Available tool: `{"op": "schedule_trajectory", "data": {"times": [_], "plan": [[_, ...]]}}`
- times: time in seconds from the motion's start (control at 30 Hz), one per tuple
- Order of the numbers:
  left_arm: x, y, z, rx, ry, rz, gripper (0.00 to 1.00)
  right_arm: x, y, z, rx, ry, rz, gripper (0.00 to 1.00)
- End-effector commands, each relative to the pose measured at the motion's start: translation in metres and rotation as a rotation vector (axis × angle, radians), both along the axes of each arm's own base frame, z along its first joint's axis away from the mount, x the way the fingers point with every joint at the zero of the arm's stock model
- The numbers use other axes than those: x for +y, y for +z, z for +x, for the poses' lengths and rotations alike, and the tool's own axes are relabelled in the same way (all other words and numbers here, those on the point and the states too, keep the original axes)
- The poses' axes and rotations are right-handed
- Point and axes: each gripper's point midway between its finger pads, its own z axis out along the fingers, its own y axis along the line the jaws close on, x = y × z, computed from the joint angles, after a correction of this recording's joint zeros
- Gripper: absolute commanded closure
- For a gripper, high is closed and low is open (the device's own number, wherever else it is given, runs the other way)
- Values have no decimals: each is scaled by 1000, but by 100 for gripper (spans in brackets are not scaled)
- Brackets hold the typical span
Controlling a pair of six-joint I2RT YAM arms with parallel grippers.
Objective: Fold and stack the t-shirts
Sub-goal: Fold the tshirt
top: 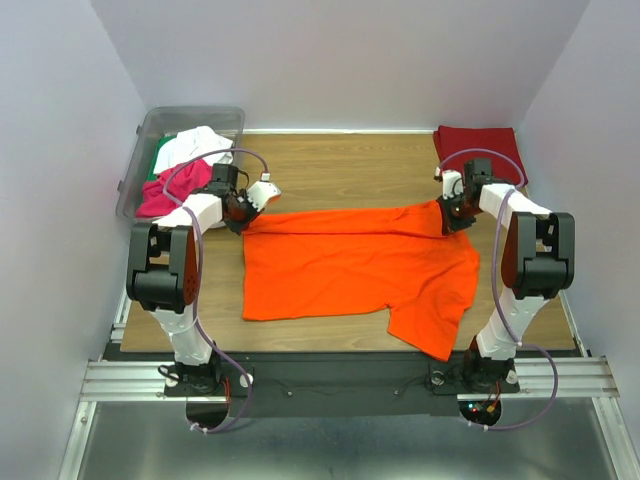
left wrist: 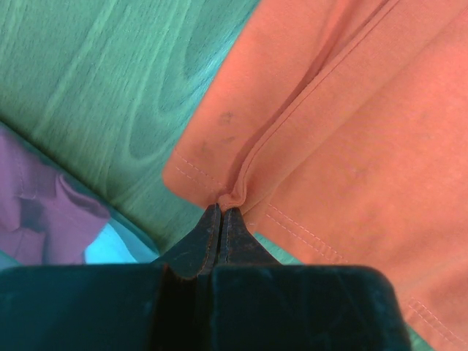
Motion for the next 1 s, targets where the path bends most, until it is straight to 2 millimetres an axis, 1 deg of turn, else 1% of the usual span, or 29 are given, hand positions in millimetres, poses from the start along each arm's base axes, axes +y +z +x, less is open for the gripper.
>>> {"op": "schedule_trajectory", "data": {"times": [0.0, 0.07, 0.13, 0.17, 0.23, 0.27, 0.3, 0.37, 0.4, 0.5, 0.57, 0.67, 0.7, 0.73, 0.77, 0.83, 0.87, 0.9, 0.93, 0.97], "plan": [[11, -3, 0, -3, 10, 49, 100, -9, 8, 12, -62, 1, -51, 99], [10, 8, 4, -15, 30, 35, 100, -10, 16, 19, -86, -10, -54, 99], [6, 24, 7, -36, 30, 11, 100, -10, 30, 24, -119, -19, -52, 100], [2, 37, 9, -56, 37, -15, 100, -10, 41, 33, -149, -34, -50, 99], [-1, 48, 11, -68, 36, -33, 100, -11, 54, 41, -183, -47, -48, 99], [-5, 52, 9, -61, 34, -43, 100, -10, 64, 47, -210, -48, -46, 99], [-7, 53, 8, -62, 31, -46, 100, -10, 70, 51, -225, -49, -44, 100], [-10, 50, 2, -49, 27, -44, 100, -10, 78, 57, -246, -51, -40, 99], [-10, 48, -1, -40, 25, -44, 100, -10, 79, 57, -248, -50, -40, 99], [-9, 36, -10, -16, 29, -36, 100, -10, 72, 55, -233, -41, -47, 100], [-7, 26, -17, 0, 31, -25, 100, -12, 63, 51, -213, -27, -58, 99], [-5, 14, -23, 22, 23, -8, 100, -15, 44, 41, -165, -9, -80, 99], [-5, 5, -28, 43, 21, 2, 100, -16, 34, 37, -142, -4, -87, 100], [-5, 2, -30, 51, 18, 4, 100, -17, 30, 36, -133, -4, -92, 99], [-3, -6, -35, 71, 19, 14, 100, -18, 26, 35, -123, 0, -99, 99], [-1, -14, -38, 84, 11, 34, 100, -18, 20, 34, -107, 4, -102, 99], [1, -16, -39, 90, 13, 43, 98, -18, 20, 34, -105, 5, -98, 99], [3, -17, -42, 96, 16, 53, 92, -17, 20, 34, -106, 9, -97, 99], [3, -16, -42, 95, 11, 56, 84, -18, 21, 34, -107, 6, -100, 95], [1, -9, -44, 93, -5, 40, 70, -18, 28, 34, -124, 5, -101, 83]]}}
